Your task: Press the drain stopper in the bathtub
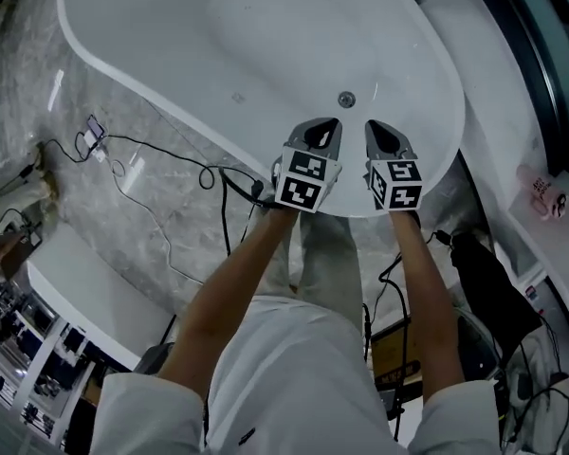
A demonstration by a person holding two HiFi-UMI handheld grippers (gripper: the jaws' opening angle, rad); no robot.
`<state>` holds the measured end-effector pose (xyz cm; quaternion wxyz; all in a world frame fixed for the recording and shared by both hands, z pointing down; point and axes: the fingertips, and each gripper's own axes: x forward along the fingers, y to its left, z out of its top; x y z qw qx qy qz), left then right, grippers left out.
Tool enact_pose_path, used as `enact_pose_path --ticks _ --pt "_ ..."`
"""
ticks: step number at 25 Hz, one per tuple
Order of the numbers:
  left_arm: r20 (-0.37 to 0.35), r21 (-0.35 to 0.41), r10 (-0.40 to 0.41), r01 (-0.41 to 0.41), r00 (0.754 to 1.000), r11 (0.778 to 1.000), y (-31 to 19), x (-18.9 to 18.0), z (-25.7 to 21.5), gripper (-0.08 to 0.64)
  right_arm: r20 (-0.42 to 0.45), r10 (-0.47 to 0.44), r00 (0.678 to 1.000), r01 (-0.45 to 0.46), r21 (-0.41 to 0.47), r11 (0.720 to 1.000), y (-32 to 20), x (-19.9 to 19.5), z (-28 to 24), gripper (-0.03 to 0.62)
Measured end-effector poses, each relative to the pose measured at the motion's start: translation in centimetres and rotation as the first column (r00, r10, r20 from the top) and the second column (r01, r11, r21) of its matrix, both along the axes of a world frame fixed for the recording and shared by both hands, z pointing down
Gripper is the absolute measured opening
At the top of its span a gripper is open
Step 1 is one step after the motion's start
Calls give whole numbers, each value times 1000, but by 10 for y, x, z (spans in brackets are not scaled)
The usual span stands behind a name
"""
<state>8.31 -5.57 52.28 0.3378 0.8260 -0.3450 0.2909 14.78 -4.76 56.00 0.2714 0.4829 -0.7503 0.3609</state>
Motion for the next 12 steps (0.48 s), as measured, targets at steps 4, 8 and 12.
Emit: enact_pose_path --ticks 4,8,12 --pt "-26 28 -2 3 1000 1000 4 7 -42 5 10 12 1000 -12 56 998 0 9 -45 3" --pt "-48 54 -7 10 999 999 15 12 -84 4 11 2 1000 -3 113 994 0 12 -90 3" --pt "-66 94 0 7 998 996 29 15 -126 3 63 24 998 -33 151 988 2 12 -138 2"
